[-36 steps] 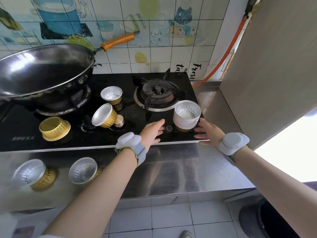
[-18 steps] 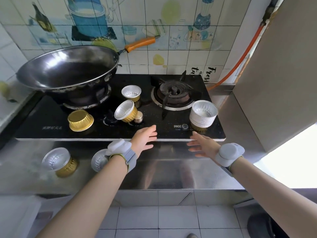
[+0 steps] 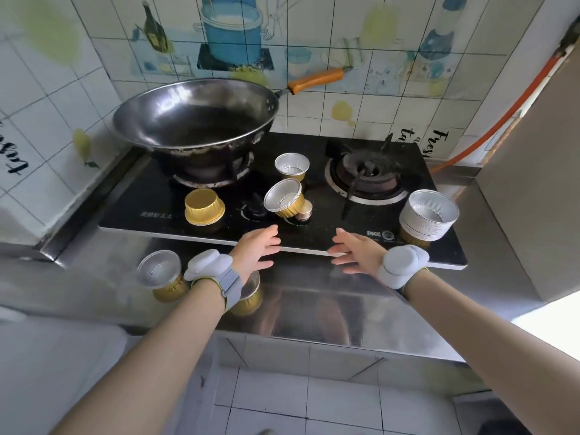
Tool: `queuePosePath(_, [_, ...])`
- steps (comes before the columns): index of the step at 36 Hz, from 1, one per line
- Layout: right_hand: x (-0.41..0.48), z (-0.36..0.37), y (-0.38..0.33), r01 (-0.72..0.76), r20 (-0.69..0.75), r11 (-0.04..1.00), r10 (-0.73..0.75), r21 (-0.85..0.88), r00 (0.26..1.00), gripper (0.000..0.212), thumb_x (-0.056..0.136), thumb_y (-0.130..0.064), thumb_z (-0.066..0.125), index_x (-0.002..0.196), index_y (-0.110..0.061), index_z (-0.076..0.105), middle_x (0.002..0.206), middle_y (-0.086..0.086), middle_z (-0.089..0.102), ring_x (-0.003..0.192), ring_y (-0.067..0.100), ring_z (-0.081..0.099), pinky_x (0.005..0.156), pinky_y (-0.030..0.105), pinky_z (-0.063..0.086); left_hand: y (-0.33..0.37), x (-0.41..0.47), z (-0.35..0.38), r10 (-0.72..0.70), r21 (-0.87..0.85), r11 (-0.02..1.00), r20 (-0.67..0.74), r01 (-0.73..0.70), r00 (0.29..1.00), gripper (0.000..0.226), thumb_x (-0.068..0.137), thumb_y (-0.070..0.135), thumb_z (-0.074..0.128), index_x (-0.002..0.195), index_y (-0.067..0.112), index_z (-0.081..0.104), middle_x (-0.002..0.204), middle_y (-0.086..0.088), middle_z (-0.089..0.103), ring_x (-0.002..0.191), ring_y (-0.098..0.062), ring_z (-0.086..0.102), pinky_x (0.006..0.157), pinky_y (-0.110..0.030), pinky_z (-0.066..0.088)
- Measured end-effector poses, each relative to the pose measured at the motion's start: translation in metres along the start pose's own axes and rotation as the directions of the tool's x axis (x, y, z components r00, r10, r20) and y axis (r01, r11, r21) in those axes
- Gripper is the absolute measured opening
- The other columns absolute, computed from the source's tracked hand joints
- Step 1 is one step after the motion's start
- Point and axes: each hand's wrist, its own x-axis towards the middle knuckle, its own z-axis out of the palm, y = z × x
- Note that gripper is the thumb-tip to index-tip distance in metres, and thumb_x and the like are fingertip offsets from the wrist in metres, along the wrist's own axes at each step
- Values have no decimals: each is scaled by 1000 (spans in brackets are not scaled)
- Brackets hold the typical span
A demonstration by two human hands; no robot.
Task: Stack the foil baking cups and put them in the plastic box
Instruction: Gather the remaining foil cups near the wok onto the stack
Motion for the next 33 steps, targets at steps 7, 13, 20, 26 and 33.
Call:
queuePosePath(7, [7,20,-27,46,-18,995,-47,-84,999,47,97,-38,33,135,-10,38,135,11,54,105,23,56,97,37,43,1,3,-18,2,-8,1000,-3,-2,1000,44,96,35,44,132,11,48,132,-9,56,115,-20,55,100,-41,44])
queuePosePath(13, [16,40,-53,156,-92,959,-182,-235,979,39,97,-35,35,122,-10,50,115,5,53,109,26,58,96,39,46,5,9,-35,11,-27,1000,-7,-11,1000,43,96,36,45,131,11,49,130,-9,57,110,-18,55,95,-39,45])
queuePosePath(20, [53,57,-69,126,-258,917,-235,-378,937,66,87,-45,50,138,-7,32,134,15,49,119,31,53,101,44,42,9,14,-46,31,-34,999,20,-30,999,41,96,35,45,129,11,49,131,-8,57,113,-19,55,94,-37,45])
queuePosePath(26, [83,58,-75,52,-328,888,-223,-458,918,54,84,-46,49,119,-4,49,116,19,62,107,36,60,94,45,47,11,17,-49,43,-40,998,23,-42,999,43,96,33,45,132,9,48,131,-9,57,116,-20,55,97,-39,45])
queuePosePath(33, [90,51,-75,70,-253,901,-193,-427,948,39,78,-16,45,114,-5,56,80,13,62,84,32,63,93,44,51,12,23,-51,55,-52,997,38,-53,998,39,96,34,45,128,13,51,130,-7,58,118,-20,56,98,-40,46])
